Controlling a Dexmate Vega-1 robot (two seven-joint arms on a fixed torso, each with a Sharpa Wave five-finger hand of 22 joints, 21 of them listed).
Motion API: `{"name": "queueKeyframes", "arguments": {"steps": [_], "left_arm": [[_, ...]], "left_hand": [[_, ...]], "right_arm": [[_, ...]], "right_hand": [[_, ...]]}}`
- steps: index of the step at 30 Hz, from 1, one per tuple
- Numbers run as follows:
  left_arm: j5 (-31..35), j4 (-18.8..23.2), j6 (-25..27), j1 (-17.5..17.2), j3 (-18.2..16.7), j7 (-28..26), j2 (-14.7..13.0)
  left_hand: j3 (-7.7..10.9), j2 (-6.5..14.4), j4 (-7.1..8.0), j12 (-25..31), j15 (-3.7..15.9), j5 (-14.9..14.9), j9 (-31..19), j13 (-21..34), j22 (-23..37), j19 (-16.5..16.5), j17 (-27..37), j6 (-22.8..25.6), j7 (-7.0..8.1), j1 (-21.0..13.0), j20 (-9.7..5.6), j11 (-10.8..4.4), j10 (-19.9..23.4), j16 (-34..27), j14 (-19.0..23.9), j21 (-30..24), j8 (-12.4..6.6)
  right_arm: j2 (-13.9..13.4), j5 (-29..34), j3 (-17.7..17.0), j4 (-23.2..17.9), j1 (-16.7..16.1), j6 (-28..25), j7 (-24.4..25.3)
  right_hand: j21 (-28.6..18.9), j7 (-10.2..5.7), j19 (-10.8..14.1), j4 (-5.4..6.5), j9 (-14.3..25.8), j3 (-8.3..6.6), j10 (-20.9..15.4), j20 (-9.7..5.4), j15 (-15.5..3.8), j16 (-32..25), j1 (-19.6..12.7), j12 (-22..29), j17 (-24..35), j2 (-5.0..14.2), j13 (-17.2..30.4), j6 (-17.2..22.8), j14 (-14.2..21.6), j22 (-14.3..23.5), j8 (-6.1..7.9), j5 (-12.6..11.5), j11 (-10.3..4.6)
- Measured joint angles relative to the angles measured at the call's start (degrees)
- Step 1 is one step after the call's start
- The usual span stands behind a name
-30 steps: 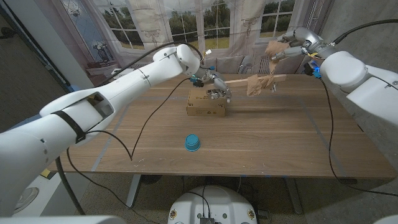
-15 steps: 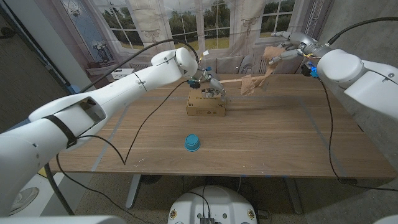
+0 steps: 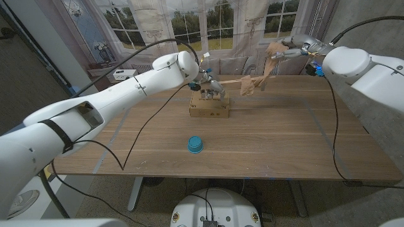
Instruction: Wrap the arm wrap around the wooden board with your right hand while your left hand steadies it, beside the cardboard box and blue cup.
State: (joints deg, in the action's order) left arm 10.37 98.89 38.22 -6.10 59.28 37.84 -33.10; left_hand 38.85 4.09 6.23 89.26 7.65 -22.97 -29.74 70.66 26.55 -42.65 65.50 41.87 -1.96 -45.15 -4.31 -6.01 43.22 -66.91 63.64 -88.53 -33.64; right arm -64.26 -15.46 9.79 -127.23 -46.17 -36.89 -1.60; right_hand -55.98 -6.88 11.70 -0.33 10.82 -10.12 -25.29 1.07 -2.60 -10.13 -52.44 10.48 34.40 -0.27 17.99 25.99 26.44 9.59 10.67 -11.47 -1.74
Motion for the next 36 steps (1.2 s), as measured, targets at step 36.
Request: {"name": "queueKeyframes", "arguments": {"steps": [36], "left_arm": [[14.7, 1.8, 13.1, 5.0, 11.2, 1.0, 1.1]], "left_hand": [[-4.64, 0.2, -7.16, -14.0, 0.54, 4.9, 2.6, -16.4, -6.9, 2.6, -13.6, 1.1, 0.02, -8.1, 0.51, 0.12, -0.3, 8.8, -0.5, 0.4, 4.12]], "right_arm": [[0.7, -12.2, -5.8, 6.0, -4.8, 11.8, 0.0]], "right_hand": [[11.7, 3.01, -4.7, 5.43, 0.0, 7.04, 7.0, 6.42, 1.85, -1.8, 10.6, 1.6, -10.8, -0.39, -4.6, -5.6, -10.3, 0.0, 0.63, -3.6, 2.86]]}}
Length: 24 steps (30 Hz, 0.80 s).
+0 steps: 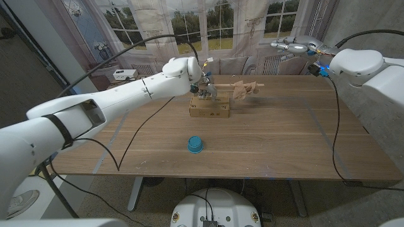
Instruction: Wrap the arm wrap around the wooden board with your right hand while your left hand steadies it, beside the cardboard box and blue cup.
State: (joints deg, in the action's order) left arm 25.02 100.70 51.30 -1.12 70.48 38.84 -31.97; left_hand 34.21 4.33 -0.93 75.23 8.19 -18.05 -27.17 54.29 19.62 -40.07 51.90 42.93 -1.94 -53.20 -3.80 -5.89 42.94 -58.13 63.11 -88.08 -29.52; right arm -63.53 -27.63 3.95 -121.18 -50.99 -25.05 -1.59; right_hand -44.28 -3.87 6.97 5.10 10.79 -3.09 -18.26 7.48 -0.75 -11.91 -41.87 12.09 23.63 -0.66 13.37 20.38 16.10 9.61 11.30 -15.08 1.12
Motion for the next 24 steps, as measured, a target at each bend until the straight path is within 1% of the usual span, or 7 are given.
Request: {"name": "queueKeyframes", "arguments": {"steps": [3, 6, 11, 14, 16, 18, 24], "left_arm": [[2.5, -0.4, 2.2, 1.1, 2.2, 0.8, 0.5], [4.7, -0.8, 4.0, 2.2, 4.4, 1.4, 1.0], [7.8, -1.5, 6.3, 3.5, 7.3, 2.4, 1.7], [9.7, -2.2, 7.5, 4.4, 9.0, 3.2, 2.2], [10.7, -2.8, 8.2, 5.0, 10.2, 3.9, 2.6], [11.1, -3.1, 8.4, 5.4, 10.8, 4.2, 2.8], [13.2, -4.6, 9.2, 6.7, 12.8, 6.6, 3.6]], "left_hand": [[-1.74, 0.1, -1.74, -3.2, 0.38, 1.1, -0.5, -3.3, -1.7, 0.9, -3.8, 0.1, 0.01, -1.4, 0.11, 0.18, 0.2, 1.7, -0.4, 0.4, 0.30], [-2.65, 0.3, -2.65, -4.8, 0.63, 1.6, -1.0, -4.5, -3.0, 1.5, -6.2, -0.4, 0.52, -1.7, 0.12, 0.04, 0.0, 2.9, -0.6, 0.8, 0.74], [-3.20, 0.4, -2.71, -10.6, 1.94, 2.8, -1.4, -9.3, -7.9, 3.8, -13.0, -1.1, 1.29, -1.7, 0.37, -0.81, -1.7, 7.8, -1.9, 4.7, 1.58], [-2.67, 0.9, -2.13, -16.3, 2.08, 3.7, -1.3, -13.8, -9.9, 8.0, -18.2, -3.4, 1.63, -2.2, 0.59, -0.30, -4.2, 13.4, -5.2, 9.6, 2.82], [-2.49, 1.3, -1.01, -20.3, 0.53, 4.0, -0.9, -16.6, -10.3, 11.1, -20.9, -5.4, 1.75, -1.6, 2.26, 0.54, -6.4, 17.4, -8.7, 13.2, 3.76], [-2.37, 0.8, -0.27, -24.0, -0.89, 4.1, -0.5, -19.0, -10.3, 14.2, -23.2, -7.4, 1.73, 0.6, 4.57, 1.37, -8.5, 21.4, -13.2, 16.4, 4.79], [-4.14, -3.8, 1.90, -34.0, -4.28, 4.1, 1.9, -24.8, -10.1, 21.4, -30.0, -14.1, 2.22, 6.5, 9.92, 2.61, -15.3, 31.4, -25.2, 24.1, 8.82]], "right_arm": [[0.0, -0.1, -0.3, 0.0, -0.5, 0.8, 0.5], [0.0, -0.2, -0.4, 0.0, -0.8, 1.5, 0.9], [0.1, -0.2, -0.5, 0.0, -1.3, 2.7, 1.4], [0.2, -0.2, -0.5, 0.1, -1.6, 3.5, 1.8], [0.2, -0.2, -0.5, 0.1, -1.8, 3.8, 1.9], [0.2, -0.2, -0.6, 0.1, -1.9, 4.1, 2.2], [0.4, -0.1, -1.0, -0.1, -2.9, 5.3, 2.9]], "right_hand": [[0.0, 0.00, 0.3, 0.00, 0.0, 0.00, -0.3, -0.28, 0.32, 0.0, -0.2, 0.1, -0.3, 0.20, -0.1, 0.0, 0.3, 0.0, 0.00, 0.0, 0.30], [0.2, 0.30, 0.8, 0.00, 0.0, 0.00, -0.6, -0.84, 0.32, 0.0, -0.2, 0.1, -0.5, 0.20, -0.1, 0.3, 0.3, 0.0, 0.00, 0.0, 0.06], [0.4, 0.51, 1.1, 0.00, 0.0, 0.00, -1.0, -1.14, 0.54, -0.3, -0.2, 0.1, -0.8, 0.19, -0.1, 0.9, 0.9, 0.1, 0.00, 0.0, 0.41], [0.4, 0.51, 1.4, 0.00, 0.0, 0.00, -1.4, -1.44, 0.42, -0.4, -0.2, 0.1, -1.0, 0.20, -0.2, 0.9, 1.0, 0.1, 0.00, 0.0, 0.42], [0.4, 0.71, 1.7, 0.00, 0.0, 0.00, -1.5, -1.67, 0.73, -0.4, 0.0, 0.0, -1.1, 0.43, -0.3, 1.1, 1.3, 0.1, 0.00, 0.0, 0.52], [0.4, 0.81, 1.7, 0.00, 0.0, 0.00, -1.7, -1.75, 0.71, -0.4, 0.0, 0.2, -1.2, 0.42, -0.3, 1.2, 1.3, 0.1, 0.00, 0.0, 0.31], [0.7, 1.02, 2.4, 0.00, 0.0, 0.00, -2.1, -2.33, 0.34, -0.4, -0.1, 0.5, -1.6, 0.56, -0.3, 1.4, 2.0, 0.1, 0.00, 0.0, 0.71]]}}
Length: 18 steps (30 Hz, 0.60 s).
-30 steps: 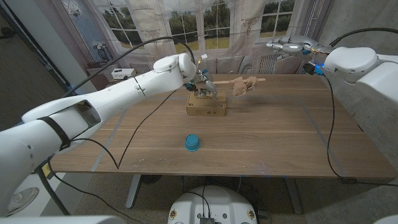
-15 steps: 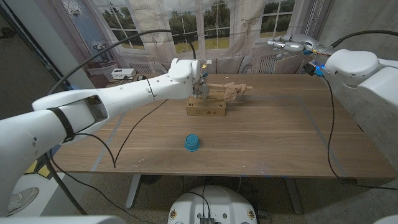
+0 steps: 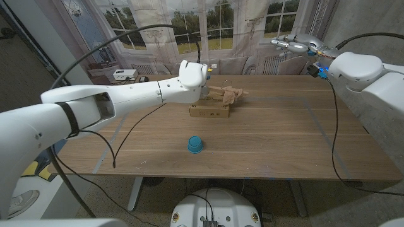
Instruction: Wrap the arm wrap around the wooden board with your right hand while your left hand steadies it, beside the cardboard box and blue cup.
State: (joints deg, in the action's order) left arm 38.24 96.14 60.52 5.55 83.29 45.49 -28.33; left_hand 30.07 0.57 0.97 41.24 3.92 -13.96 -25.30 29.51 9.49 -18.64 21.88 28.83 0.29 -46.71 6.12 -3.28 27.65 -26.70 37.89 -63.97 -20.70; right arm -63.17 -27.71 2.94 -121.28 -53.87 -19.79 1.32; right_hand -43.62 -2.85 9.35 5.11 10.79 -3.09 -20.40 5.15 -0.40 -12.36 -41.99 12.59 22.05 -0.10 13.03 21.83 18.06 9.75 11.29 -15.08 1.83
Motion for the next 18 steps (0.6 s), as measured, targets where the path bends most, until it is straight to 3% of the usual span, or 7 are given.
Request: {"name": "queueKeyframes", "arguments": {"steps": [3, 8, 13, 18], "left_arm": [[0.5, -0.5, 0.0, 0.5, 0.6, 0.9, 0.3], [1.2, -1.5, -0.4, 1.3, 1.6, 2.9, 0.8], [1.8, -1.9, -0.7, 1.8, 2.2, 4.2, 1.0], [2.8, -1.7, -0.9, 2.0, 2.6, 5.4, 0.9]], "left_hand": [[-1.62, -3.0, 0.61, -4.8, -0.66, -0.9, 1.8, -2.5, 0.0, 3.4, -2.7, -3.5, 1.13, 1.2, 1.80, 0.41, -3.3, 3.9, -6.0, 3.6, 2.54], [-4.44, -5.5, 1.44, -11.9, -2.48, -2.4, 4.7, -6.1, 0.1, 9.7, -6.0, -9.3, 1.81, 2.8, 4.21, 1.21, -9.5, 8.8, -15.2, 9.2, 6.59], [-7.32, -6.7, 2.39, -17.7, -5.12, -3.8, 7.4, -8.8, 0.3, 15.4, -8.2, -16.4, 2.60, 3.9, 4.70, 2.26, -15.3, 12.4, -23.0, 14.3, 9.78], [-9.67, -7.3, 3.32, -21.9, -7.08, -4.7, 9.5, -10.5, 0.3, 19.4, -9.2, -23.4, 2.97, 4.6, 4.62, 3.08, -20.7, 14.6, -29.1, 18.2, 10.57]], "right_arm": [[0.1, 0.1, -0.3, -0.2, -0.5, 0.6, 0.4], [0.1, 0.2, -0.7, -0.4, -1.3, 1.3, 0.9], [0.2, 0.3, -1.0, -0.6, -2.0, 1.9, 1.3], [0.2, 0.3, -1.4, -0.8, -2.5, 2.4, 1.6]], "right_hand": [[0.0, 0.09, 0.7, -0.23, 0.0, 0.23, -0.5, -0.12, 0.18, -0.4, 0.0, 0.0, -0.2, 0.00, 0.0, 0.1, 0.2, 0.0, 0.00, 0.0, -0.10], [0.0, 0.07, 1.0, -0.23, 0.0, 0.23, -0.5, -0.42, 0.29, -0.4, 0.0, 0.0, -0.5, 0.00, 0.0, 0.7, 0.7, 0.0, 0.04, 0.0, -0.09], [0.0, 0.07, 1.3, -0.23, 0.0, 0.23, -0.8, -0.74, -0.02, -0.4, 0.0, 0.0, -0.7, 0.01, -0.3, 0.7, 1.0, 0.0, 0.37, 0.0, 0.21], [0.4, 0.07, 1.3, -0.23, 0.0, 0.23, -0.8, -0.74, -0.02, -0.4, -0.4, 0.0, -0.8, 0.38, -0.3, 0.7, 1.0, 0.0, 0.37, 0.0, 0.21]]}}
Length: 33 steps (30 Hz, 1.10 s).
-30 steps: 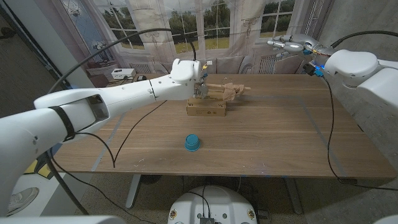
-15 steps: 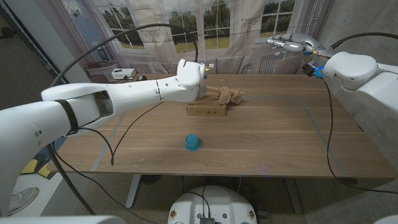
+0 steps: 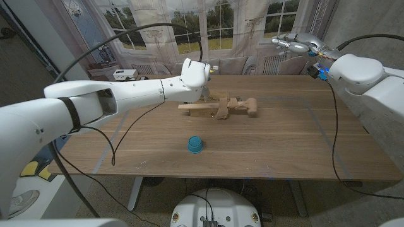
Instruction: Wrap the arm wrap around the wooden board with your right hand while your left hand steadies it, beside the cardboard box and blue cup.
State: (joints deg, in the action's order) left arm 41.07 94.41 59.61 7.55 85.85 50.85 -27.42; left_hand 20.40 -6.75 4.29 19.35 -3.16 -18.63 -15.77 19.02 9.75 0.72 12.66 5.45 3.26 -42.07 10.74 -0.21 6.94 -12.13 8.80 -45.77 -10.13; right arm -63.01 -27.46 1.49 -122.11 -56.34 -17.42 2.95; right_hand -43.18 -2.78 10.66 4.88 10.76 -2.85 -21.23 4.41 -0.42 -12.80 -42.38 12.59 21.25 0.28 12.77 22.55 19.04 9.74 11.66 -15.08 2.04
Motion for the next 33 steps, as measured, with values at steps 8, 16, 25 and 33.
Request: {"name": "queueKeyframes", "arguments": {"steps": [8, 16, 25, 33], "left_arm": [[2.6, 2.1, 0.5, -1.1, -0.4, 0.0, -1.2], [3.7, 7.0, 0.8, -6.3, -5.7, -2.6, -4.3], [-2.9, 13.9, -5.0, -19.2, -20.0, -19.3, -8.5], [-8.6, 16.8, -10.2, -32.5, -35.0, -27.6, -9.5]], "left_hand": [[-3.36, 1.4, 2.42, -5.2, -1.38, -0.9, 3.0, -2.0, 0.0, 2.8, -0.7, -9.4, 1.45, 3.8, 0.01, 0.32, -8.0, 1.0, -7.7, 4.8, 0.00], [-5.03, 2.9, 4.09, -6.3, -1.26, -0.1, 3.8, -2.8, 0.0, 3.2, -0.7, -11.3, 2.81, 7.1, 0.41, 0.01, -10.1, 1.0, -9.2, 6.2, 0.00], [-6.87, 3.5, 5.42, -7.0, -2.03, 0.9, 4.5, -3.5, 0.0, 3.8, -1.0, -12.3, 4.25, 11.7, 1.44, -0.06, -11.6, 1.0, -10.3, 7.9, 0.00], [-9.15, 4.3, 5.19, -8.1, -3.30, 2.5, 5.1, -5.3, 0.0, 7.6, -1.5, -15.0, 6.48, 17.0, 1.10, -0.59, -16.5, 1.8, -15.0, 11.8, 0.00]], "right_arm": [[0.0, 0.0, -0.1, -0.5, -0.3, 0.1, 0.5], [-0.1, 0.0, -0.1, -0.8, -0.3, -0.3, 1.1], [0.9, 0.4, 0.6, -1.8, -0.3, -0.9, 3.1], [1.9, 1.6, 0.7, -2.2, -1.1, 0.9, 5.1]], "right_hand": [[0.4, 0.31, 0.3, 0.00, -0.1, 0.00, -0.2, -0.27, 0.00, 0.0, 0.2, 0.0, -0.5, 0.24, 0.0, 0.3, 0.0, 0.0, -0.01, 0.3, -0.20], [0.8, 0.01, 0.1, 0.00, -0.1, 0.00, -0.2, 0.52, 0.22, 0.0, 0.6, 0.0, -0.5, 0.51, 0.0, 0.6, -0.2, 0.0, -0.01, 0.3, -0.21], [1.4, 0.01, -0.2, 0.25, -0.1, 0.25, -0.2, 1.67, 0.84, 0.1, 1.6, 0.0, -0.8, 0.36, 0.0, 0.6, -0.9, 0.0, -0.01, 0.5, -0.21], [1.9, 0.01, -0.6, 0.73, -0.1, 0.72, -0.2, 2.51, 1.22, 0.4, 2.5, 0.0, -1.1, 0.67, -0.3, 1.0, -1.7, 0.0, -0.02, 0.7, -0.21]]}}
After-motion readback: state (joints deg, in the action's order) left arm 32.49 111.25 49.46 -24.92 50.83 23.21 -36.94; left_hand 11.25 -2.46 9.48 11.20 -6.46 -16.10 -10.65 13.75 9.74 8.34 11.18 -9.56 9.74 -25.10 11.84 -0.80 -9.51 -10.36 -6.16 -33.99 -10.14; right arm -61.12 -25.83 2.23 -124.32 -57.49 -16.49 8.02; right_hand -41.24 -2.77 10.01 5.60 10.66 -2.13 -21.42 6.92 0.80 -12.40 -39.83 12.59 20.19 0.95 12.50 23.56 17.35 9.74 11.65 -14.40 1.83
